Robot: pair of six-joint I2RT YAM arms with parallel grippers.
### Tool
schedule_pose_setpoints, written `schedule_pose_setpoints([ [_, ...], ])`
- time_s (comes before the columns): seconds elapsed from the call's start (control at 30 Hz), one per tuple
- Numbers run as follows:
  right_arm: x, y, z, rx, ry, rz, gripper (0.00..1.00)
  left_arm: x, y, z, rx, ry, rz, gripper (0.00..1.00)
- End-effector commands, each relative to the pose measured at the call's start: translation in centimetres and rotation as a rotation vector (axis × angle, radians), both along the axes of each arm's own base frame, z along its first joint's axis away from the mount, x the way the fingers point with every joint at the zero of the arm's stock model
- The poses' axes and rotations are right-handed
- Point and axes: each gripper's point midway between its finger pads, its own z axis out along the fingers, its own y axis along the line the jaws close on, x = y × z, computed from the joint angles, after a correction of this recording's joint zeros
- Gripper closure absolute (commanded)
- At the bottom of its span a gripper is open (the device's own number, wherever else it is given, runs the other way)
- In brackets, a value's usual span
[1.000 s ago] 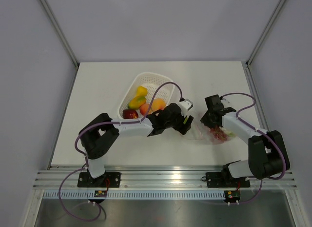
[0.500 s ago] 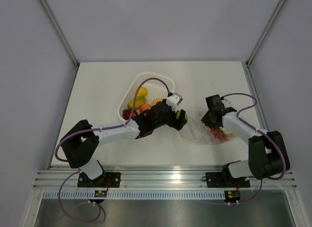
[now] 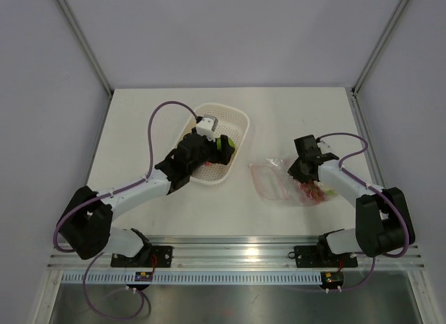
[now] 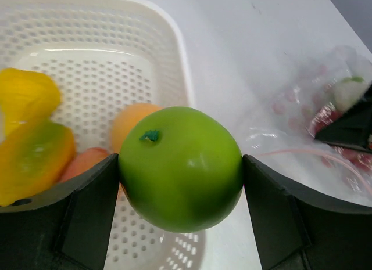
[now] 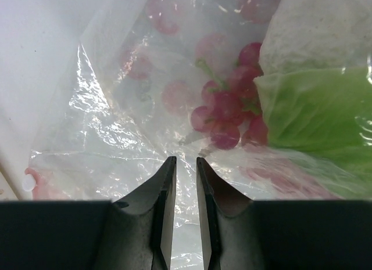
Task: Open the zip-top bag and remove the fake food
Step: Place the fake fruit in the bin.
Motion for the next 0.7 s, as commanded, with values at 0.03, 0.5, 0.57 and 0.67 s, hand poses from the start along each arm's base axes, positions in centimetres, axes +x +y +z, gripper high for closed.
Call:
schedule_pose_setpoints([
  [0.03, 0.8, -0.5, 1.4, -0.012, -0.048, -0.015, 0.73, 2.7, 5.4, 3.4, -0.097, -0.087, 0.186, 0.29],
  [0.5, 0.8, -0.7, 1.1, -0.022, -0.046, -0.020, 0.74, 7.3, 9.6, 2.1, 0.019, -0.081, 0.347, 0.29],
  [0.57, 0.7, -0.9, 0.8, -0.028, -0.042, -0.026, 0.74, 8.1, 9.2, 3.2, 0.016, -0.102, 0.341, 0.29],
  [0.67, 0.9, -0.6, 0.7, -0.017, -0.041, -0.020, 0.75, 9.4, 8.4, 3.3, 0.013, -0.109, 0.337, 0.29],
])
